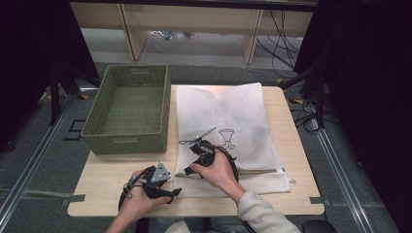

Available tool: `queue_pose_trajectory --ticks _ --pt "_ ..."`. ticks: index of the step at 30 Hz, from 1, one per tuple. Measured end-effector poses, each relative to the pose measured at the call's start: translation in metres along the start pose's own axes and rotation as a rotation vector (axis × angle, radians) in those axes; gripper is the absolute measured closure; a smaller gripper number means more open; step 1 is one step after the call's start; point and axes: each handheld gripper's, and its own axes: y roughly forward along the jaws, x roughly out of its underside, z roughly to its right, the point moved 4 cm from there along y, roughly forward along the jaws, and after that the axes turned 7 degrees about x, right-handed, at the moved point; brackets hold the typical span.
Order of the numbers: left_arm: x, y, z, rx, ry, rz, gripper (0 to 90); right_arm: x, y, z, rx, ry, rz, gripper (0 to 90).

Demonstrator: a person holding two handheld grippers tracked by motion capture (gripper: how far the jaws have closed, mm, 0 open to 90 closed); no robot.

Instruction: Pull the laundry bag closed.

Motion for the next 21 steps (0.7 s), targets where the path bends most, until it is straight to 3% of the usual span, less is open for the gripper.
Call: queue_pose_trajectory --ticks 3,8,9,11,13,14,17,21 --pt "0.0 0.0 0.0 0.0 0.0 0.001 28.5 -0.005 0.003 -0.004 0.001 0.027 -0.009 72.9" --pt "-0.001 0.002 0.001 0.009 -0.006 0.003 28.5 -0.009 0.011 -0.005 0.009 0.006 -0.015 71.2" --pt "-0.001 0.001 0.001 0.008 0.006 0.004 28.5 -0.009 0.015 -0.005 0.008 0.022 -0.023 69.9" --pt "-0.001 0.002 0.001 0.01 -0.01 0.006 28.5 -0.009 0.015 -0.006 0.003 0.044 -0.029 69.3" --pt "-0.001 0.001 0.0 0.005 -0.005 0.003 28.5 -0.011 0.022 -0.005 -0.008 0.042 -0.022 68.8" --pt "-0.001 0.002 0.0 0.006 -0.007 0.004 28.5 -0.011 0.022 -0.006 -0.008 0.069 -0.038 68.6" --pt "-0.002 0.003 0.001 0.016 -0.014 0.008 28.5 -0.012 0.025 -0.005 -0.01 0.05 -0.033 68.7" --pt "-0.002 0.001 0.0 0.007 -0.006 0.005 28.5 -0.012 0.028 -0.009 -0.026 0.076 -0.041 69.6"
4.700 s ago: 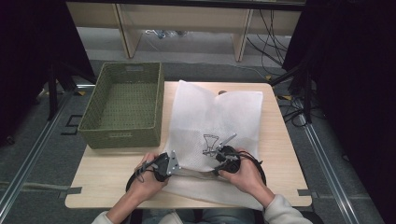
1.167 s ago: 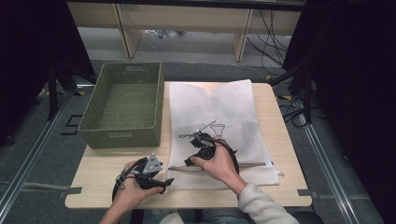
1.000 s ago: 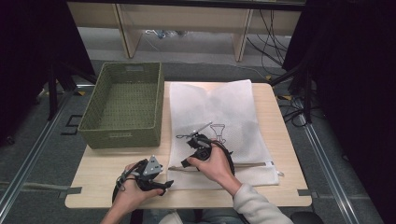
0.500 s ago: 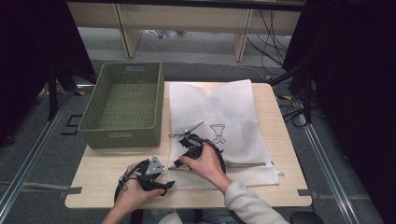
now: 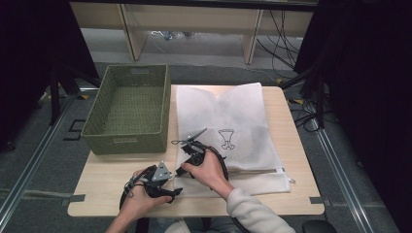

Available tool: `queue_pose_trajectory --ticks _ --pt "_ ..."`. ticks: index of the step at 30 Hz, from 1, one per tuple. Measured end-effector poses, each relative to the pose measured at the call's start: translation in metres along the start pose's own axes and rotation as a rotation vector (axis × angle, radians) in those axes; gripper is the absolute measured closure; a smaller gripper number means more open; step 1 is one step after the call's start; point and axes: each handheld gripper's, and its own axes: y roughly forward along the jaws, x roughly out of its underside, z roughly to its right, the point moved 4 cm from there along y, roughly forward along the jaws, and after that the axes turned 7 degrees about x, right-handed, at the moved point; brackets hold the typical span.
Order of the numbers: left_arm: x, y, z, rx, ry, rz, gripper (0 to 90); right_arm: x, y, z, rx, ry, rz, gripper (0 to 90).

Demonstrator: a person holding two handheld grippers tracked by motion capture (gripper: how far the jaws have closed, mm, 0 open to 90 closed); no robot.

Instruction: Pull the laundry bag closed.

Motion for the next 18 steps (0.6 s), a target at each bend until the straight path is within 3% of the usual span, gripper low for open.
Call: queue_pose_trajectory --ticks 3,7,18 --pt "-0.0009 -0.0004 0.0003 0.004 -0.006 0.008 28.5 -0.001 0.0006 0.0016 0.002 -0.022 -0.002 70.7" --pt "-0.0012 -0.0004 0.0 0.004 -0.007 0.007 28.5 0.0001 0.0015 -0.0036 -0.005 0.034 -0.021 71.8" --pt "-0.0006 0.0008 0.0013 0.006 0.002 -0.003 28.6 0.001 0.002 -0.0031 0.009 0.035 -0.01 79.5"
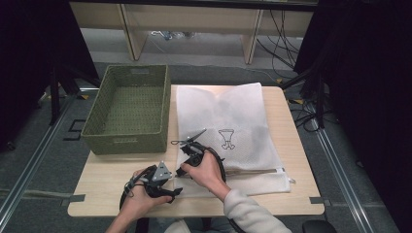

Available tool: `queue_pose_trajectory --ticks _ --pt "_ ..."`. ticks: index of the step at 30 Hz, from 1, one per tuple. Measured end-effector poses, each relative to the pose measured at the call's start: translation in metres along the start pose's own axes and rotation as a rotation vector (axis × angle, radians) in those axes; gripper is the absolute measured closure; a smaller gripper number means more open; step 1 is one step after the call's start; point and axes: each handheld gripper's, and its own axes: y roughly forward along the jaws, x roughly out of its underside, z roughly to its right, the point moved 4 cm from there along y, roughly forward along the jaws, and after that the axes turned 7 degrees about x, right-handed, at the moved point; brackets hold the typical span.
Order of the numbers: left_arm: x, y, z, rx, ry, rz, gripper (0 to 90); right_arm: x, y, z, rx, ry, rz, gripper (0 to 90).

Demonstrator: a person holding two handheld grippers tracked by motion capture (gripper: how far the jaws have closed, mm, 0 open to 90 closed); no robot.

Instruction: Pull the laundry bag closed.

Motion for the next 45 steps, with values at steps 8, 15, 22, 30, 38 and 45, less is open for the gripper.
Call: queue_pose_trajectory --ticks 8,15,22,30,38,45 --pt "-0.001 -0.001 0.0 -0.007 0.004 -0.003 28.8 0.002 -0.001 -0.004 0.009 -0.007 0.002 75.5" --pt "-0.001 -0.003 -0.002 -0.01 0.029 -0.002 29.0 0.004 -0.005 -0.004 0.012 0.032 -0.011 71.3" --pt "-0.001 -0.003 -0.002 -0.011 0.027 -0.002 29.0 0.008 -0.009 0.001 0.013 0.041 -0.012 70.2" --pt "-0.001 -0.003 -0.002 -0.009 0.027 -0.004 29.0 0.009 -0.003 -0.001 -0.013 0.07 -0.034 70.8" --pt "0.0 -0.002 -0.001 -0.007 -0.003 0.003 29.0 0.007 0.004 0.0 -0.029 0.098 -0.062 71.6" --pt "0.0 -0.002 -0.001 -0.008 0.002 0.0 29.0 0.007 0.006 0.0 -0.03 0.068 -0.056 81.0"
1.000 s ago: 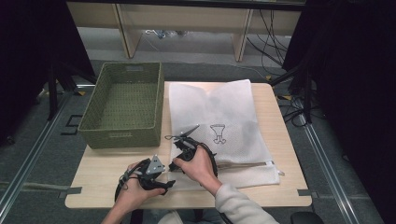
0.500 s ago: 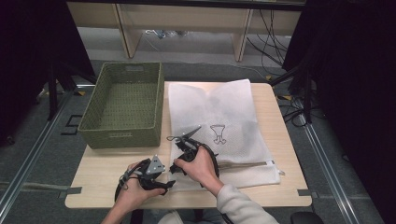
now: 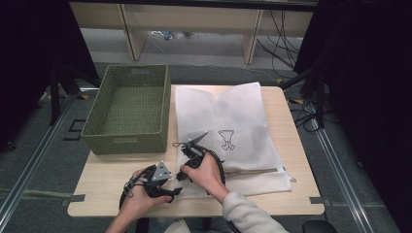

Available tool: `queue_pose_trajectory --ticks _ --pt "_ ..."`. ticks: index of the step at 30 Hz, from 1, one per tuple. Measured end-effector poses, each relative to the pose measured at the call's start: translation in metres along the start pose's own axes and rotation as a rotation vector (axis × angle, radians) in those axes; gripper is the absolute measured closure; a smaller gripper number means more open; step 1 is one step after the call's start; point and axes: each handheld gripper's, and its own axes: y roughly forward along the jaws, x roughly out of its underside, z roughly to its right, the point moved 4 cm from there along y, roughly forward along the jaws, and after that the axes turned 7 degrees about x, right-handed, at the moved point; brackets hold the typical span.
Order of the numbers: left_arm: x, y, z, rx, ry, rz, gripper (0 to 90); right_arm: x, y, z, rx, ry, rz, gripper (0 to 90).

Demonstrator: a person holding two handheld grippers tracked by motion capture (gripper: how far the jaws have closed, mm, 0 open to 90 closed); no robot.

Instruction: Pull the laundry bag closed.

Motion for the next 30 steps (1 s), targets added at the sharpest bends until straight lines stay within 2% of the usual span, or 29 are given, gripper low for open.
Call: queue_pose_trajectory --ticks 1,2,3,4,5,6,9,10,11,12,13,14,15,16,17,18,19,21,22,25,27,30 --pt "0.0 0.0 0.0 -0.001 -0.001 -0.002 29.1 0.0 0.001 0.001 0.009 0.005 -0.002 81.9" --pt "0.0 0.0 0.0 -0.001 0.0 -0.004 29.1 0.0 0.0 -0.002 0.002 0.031 -0.007 82.4" --pt "0.0 0.001 0.0 0.003 -0.003 0.0 29.1 0.0 0.001 -0.002 0.004 0.018 0.0 82.7" --pt "0.0 0.0 -0.002 -0.002 0.028 -0.005 29.1 0.0 0.0 -0.003 -0.004 0.019 0.005 83.9" --pt "0.0 0.001 0.0 0.003 -0.005 -0.002 29.2 -0.001 0.001 -0.002 0.004 -0.004 0.02 85.3" --pt "0.0 0.001 0.0 0.004 -0.006 0.002 29.2 -0.001 0.001 -0.004 0.02 0.016 0.019 86.0" --pt "0.001 0.001 0.0 0.008 -0.017 0.005 29.8 -0.001 0.002 -0.002 0.029 -0.03 0.01 87.6" --pt "0.001 0.001 -0.001 0.007 -0.019 0.004 30.2 -0.001 0.002 -0.003 0.035 -0.027 0.015 87.8" --pt "0.0 0.0 -0.003 0.0 0.014 -0.003 30.4 -0.001 0.003 -0.004 0.039 -0.014 0.02 87.8" --pt "0.001 0.001 -0.001 0.007 -0.025 0.004 30.7 -0.002 0.003 -0.003 0.041 -0.031 0.024 88.0" --pt "0.001 0.001 -0.001 0.006 -0.022 0.002 31.1 -0.001 0.0 -0.005 0.036 -0.017 0.005 88.0" --pt "0.001 0.001 -0.001 0.002 -0.021 0.002 31.5 -0.001 0.0 -0.004 0.031 -0.043 0.01 88.1" --pt "0.001 0.001 -0.002 0.002 -0.023 0.006 31.9 -0.001 -0.001 -0.005 0.036 -0.03 0.015 88.1" --pt "0.001 0.001 -0.002 0.003 -0.023 0.005 32.3 -0.002 -0.001 -0.005 0.044 -0.046 0.032 88.1" --pt "0.001 0.001 -0.003 0.011 -0.015 0.008 32.6 -0.002 -0.004 -0.005 0.044 -0.058 0.02 88.1" --pt "0.001 0.001 -0.004 0.009 -0.003 0.006 33.4 -0.002 -0.005 -0.006 0.045 -0.058 0.032 88.2" --pt "0.001 0.002 -0.003 0.019 -0.029 0.012 34.0 -0.001 -0.005 -0.007 0.043 -0.054 0.033 88.2" --pt "0.001 0.004 -0.003 0.029 -0.051 0.014 35.7 -0.001 -0.009 -0.007 0.052 -0.087 0.027 88.2" --pt "0.001 0.005 -0.003 0.034 -0.05 0.009 39.8 0.0 -0.011 -0.008 0.066 -0.121 0.033 88.2" --pt "0.001 0.01 -0.005 0.038 -0.035 -0.003 42.3 0.0 -0.013 -0.013 0.067 -0.136 0.041 88.3" --pt "-0.001 0.012 -0.006 0.037 -0.028 0.006 46.1 0.0 -0.018 -0.014 0.071 -0.168 0.047 88.2" --pt "-0.004 0.013 -0.009 0.031 -0.03 0.016 49.0 -0.001 -0.023 -0.015 0.053 -0.179 0.041 88.3"
